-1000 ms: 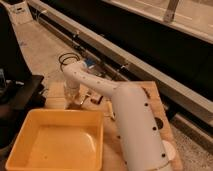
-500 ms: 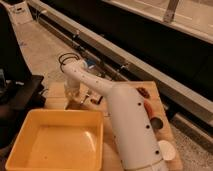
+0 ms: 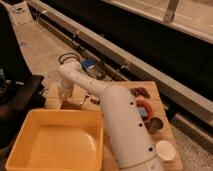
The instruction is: Wipe table surface with brush
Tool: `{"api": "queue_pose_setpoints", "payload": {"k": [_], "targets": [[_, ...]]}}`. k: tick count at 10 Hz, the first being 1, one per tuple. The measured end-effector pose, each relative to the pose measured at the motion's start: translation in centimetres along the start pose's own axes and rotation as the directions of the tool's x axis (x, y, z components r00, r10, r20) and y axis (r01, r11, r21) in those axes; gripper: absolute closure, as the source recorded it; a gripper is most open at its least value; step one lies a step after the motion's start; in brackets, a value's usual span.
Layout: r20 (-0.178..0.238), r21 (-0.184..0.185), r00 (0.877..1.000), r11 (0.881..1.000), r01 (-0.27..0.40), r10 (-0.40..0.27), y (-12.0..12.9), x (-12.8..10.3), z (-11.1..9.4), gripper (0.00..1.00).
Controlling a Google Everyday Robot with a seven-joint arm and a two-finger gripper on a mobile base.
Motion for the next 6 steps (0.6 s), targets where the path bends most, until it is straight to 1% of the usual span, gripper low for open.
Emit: {"api": "queue_pose_setpoints", "payload": {"k": [1, 2, 3, 4, 5, 6], "targets": [[0.001, 0.003, 1.0, 1.0, -0.005, 0.005, 0.2, -1.0, -0.1, 1.0], [0.001, -0.017, 1.0, 0.999, -0.027, 0.027, 0.9, -1.7, -0.3, 1.0], [0.001, -0.053, 0.999, 0.997, -0.05, 0.05, 1.8, -2.1, -0.6, 1.0], [-0.004, -0.069, 0.997, 0.995, -0.075, 0.075, 2.5, -2.2, -0.7, 1.0], [-0.011, -0.077, 0.995, 0.992, -0.097, 0.097, 3.3, -2.1, -1.0, 1.0], [-0.035, -0.079, 0.991, 0.988, -0.13, 0.127, 4.2, -1.5, -1.3, 1.0]]}}
